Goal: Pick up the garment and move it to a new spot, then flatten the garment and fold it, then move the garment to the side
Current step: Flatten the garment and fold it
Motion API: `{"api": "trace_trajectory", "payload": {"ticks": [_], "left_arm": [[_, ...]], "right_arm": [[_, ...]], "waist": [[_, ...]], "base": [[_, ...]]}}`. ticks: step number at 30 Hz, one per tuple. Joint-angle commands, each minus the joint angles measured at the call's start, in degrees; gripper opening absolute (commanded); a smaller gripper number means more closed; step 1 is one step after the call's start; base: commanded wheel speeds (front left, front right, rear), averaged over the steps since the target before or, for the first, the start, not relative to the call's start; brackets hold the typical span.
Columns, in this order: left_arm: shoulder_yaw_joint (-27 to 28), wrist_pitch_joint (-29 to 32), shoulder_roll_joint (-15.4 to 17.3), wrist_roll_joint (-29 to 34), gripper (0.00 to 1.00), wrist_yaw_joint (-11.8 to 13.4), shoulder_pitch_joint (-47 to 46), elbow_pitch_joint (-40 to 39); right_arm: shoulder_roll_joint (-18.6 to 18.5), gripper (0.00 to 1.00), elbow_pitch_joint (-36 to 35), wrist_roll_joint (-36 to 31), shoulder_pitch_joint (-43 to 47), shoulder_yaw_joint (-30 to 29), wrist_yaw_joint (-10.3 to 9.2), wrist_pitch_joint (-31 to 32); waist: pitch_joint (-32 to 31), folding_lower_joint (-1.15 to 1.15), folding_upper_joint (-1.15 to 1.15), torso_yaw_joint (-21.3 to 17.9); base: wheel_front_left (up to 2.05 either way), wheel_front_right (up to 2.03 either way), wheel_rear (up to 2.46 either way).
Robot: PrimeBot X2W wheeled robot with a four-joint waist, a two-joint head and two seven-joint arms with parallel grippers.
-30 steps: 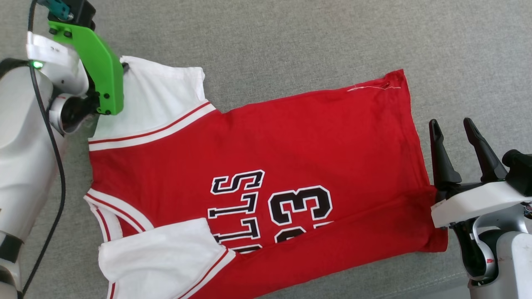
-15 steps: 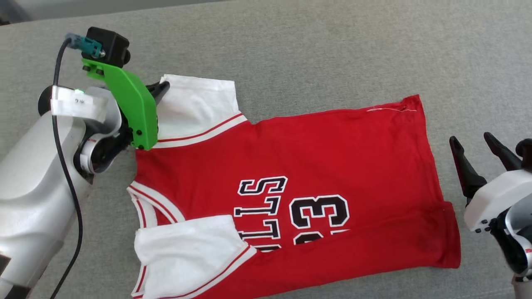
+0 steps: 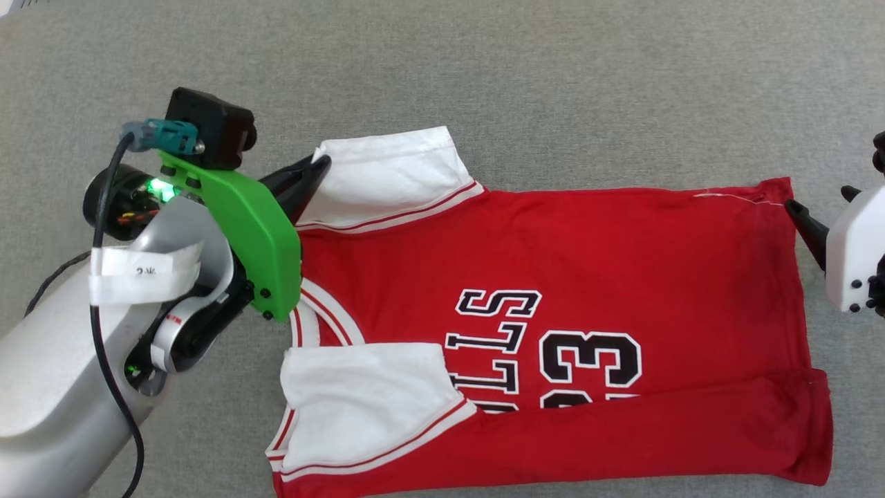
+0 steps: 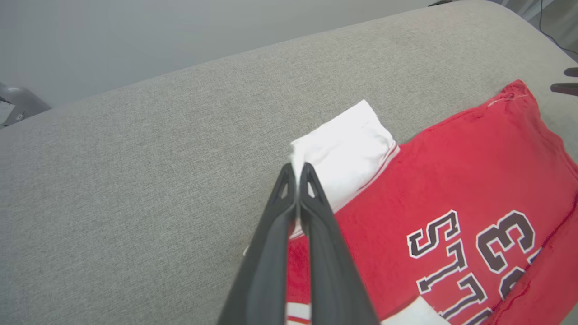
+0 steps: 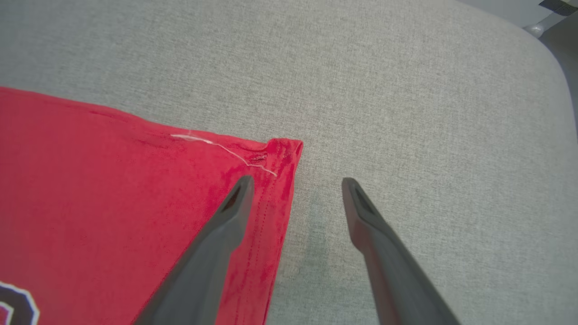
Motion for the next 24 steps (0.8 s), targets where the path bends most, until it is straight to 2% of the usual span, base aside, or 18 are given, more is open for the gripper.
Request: {"api": "trace_trajectory", "payload": {"ticks": [1, 9, 19, 20, 21, 22, 24], "left_arm": [[-0.1, 0.0, 0.4, 0.7, 0.00, 0.6, 1.1, -1.5], [-1.2, 0.0, -0.1, 2.1, 0.00, 1.4, 1.3, -6.0], [-2.0, -0.8, -1.2, 1.6, 0.00, 0.6, 1.7, -5.3], [-2.0, -0.9, -1.2, 1.5, 0.00, 0.5, 1.8, -5.1], [-2.0, -1.0, -1.1, 1.5, 0.00, 0.5, 1.9, -4.8], [-1.9, -1.1, -1.1, 1.5, 0.00, 0.5, 2.0, -4.5], [-1.9, -1.5, -1.3, 1.2, 0.00, 0.5, 2.3, -3.9]], "right_arm": [[-0.9, 1.00, 1.3, 0.3, -1.8, 0.7, -0.03, 1.0], [-2.2, 1.00, 8.7, -0.4, -6.2, 3.3, -0.03, 4.1], [-2.0, 1.00, 14.6, 1.0, -6.2, 9.1, -0.03, 2.0], [-2.0, 0.57, 15.1, 1.2, -6.1, 9.6, -0.03, 1.8], [-2.1, 0.22, 15.6, 1.4, -6.0, 10.2, -0.03, 1.5], [-2.2, 0.00, 15.9, 1.6, -5.9, 10.5, -0.03, 1.1], [-2.2, 0.00, 16.7, 2.1, -6.0, 10.7, -0.03, -0.5]], "waist": [[1.8, 0.00, 0.00, 2.0], [3.1, 0.00, 0.00, 4.5], [3.7, 0.00, 0.00, 5.3], [3.7, 0.00, 0.00, 5.3], [3.6, 0.00, 0.00, 5.3], [3.5, 0.00, 0.00, 5.3], [3.0, 0.00, 0.00, 5.3]], "base": [[0.00, 0.00, 0.00], [0.00, 0.00, 0.00], [0.00, 0.00, 0.00], [0.00, 0.00, 0.00], [0.00, 0.00, 0.00], [0.00, 0.00, 0.00], [0.00, 0.00, 0.00]]}}
